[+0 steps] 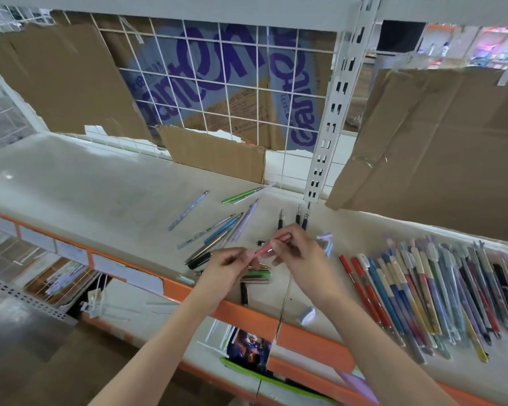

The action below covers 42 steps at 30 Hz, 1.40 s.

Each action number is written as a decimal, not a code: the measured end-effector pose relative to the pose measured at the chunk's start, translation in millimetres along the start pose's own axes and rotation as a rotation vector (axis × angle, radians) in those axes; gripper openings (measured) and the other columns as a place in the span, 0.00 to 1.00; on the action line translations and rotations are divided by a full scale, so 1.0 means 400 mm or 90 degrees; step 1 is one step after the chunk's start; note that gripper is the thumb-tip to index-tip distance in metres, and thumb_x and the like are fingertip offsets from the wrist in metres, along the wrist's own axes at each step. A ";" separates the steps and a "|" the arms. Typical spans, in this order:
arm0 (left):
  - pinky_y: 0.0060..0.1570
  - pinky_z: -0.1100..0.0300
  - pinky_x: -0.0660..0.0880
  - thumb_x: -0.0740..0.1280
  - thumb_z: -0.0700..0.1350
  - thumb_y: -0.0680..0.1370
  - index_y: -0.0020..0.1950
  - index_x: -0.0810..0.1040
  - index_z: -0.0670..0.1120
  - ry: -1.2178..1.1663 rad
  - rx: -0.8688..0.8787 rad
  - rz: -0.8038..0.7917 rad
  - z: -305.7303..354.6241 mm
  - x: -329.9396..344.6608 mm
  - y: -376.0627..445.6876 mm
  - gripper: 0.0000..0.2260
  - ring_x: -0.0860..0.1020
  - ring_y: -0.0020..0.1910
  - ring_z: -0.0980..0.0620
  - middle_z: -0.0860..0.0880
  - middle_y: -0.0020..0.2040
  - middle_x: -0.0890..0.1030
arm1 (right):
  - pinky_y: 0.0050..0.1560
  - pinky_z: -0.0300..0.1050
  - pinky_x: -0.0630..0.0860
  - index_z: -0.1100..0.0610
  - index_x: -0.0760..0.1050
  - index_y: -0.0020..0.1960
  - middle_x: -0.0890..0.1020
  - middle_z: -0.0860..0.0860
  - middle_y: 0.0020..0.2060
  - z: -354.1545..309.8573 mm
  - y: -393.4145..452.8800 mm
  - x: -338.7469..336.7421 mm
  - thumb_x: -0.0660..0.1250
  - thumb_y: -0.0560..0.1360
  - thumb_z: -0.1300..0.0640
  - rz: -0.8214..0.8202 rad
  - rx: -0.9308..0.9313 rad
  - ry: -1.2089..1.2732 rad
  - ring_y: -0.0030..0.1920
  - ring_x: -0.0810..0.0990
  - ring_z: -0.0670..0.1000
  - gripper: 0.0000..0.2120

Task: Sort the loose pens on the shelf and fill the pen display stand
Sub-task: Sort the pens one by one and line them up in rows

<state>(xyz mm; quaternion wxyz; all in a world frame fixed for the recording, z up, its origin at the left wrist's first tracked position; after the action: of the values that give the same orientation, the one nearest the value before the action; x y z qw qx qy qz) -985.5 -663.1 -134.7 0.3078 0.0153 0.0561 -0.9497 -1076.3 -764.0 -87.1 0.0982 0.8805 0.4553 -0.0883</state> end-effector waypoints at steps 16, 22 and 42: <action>0.45 0.60 0.72 0.70 0.38 0.74 0.46 0.82 0.44 0.572 0.128 0.145 0.061 -0.174 0.024 0.04 0.78 0.42 0.49 0.47 0.44 0.80 | 0.41 0.44 0.66 0.56 0.68 0.57 0.72 0.55 0.52 0.119 -0.036 -0.195 0.57 0.78 0.57 0.014 0.109 -0.736 0.53 0.74 0.56 0.09; 0.42 0.66 0.67 0.70 0.37 0.73 0.46 0.82 0.43 0.555 0.094 0.191 0.057 -0.229 0.023 0.04 0.76 0.39 0.52 0.47 0.44 0.81 | 0.52 0.47 0.72 0.57 0.78 0.54 0.76 0.53 0.50 0.003 -0.046 0.074 0.62 0.77 0.61 -0.166 -0.138 -0.469 0.52 0.75 0.51 0.08; 0.61 0.52 0.62 0.62 0.49 0.79 0.57 0.76 0.47 0.775 0.124 0.012 0.012 -0.065 0.078 0.10 0.65 0.63 0.48 0.49 0.56 0.74 | 0.38 0.42 0.65 0.53 0.68 0.40 0.79 0.50 0.42 0.085 -0.059 0.032 0.60 0.76 0.51 -0.145 0.057 -0.631 0.46 0.78 0.52 0.07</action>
<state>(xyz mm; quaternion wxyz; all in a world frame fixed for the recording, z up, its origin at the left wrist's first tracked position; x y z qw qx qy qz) -946.1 -673.5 -131.4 0.2261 0.5833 0.1346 -0.7684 -1090.7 -749.2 -125.2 0.2542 0.6807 0.4431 -0.5250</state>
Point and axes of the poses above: each hand's wrist, its own y-axis towards the middle knuckle, its own x-axis out of the palm, z = x × y, the point moved 9 cm from there along y, towards the middle knuckle
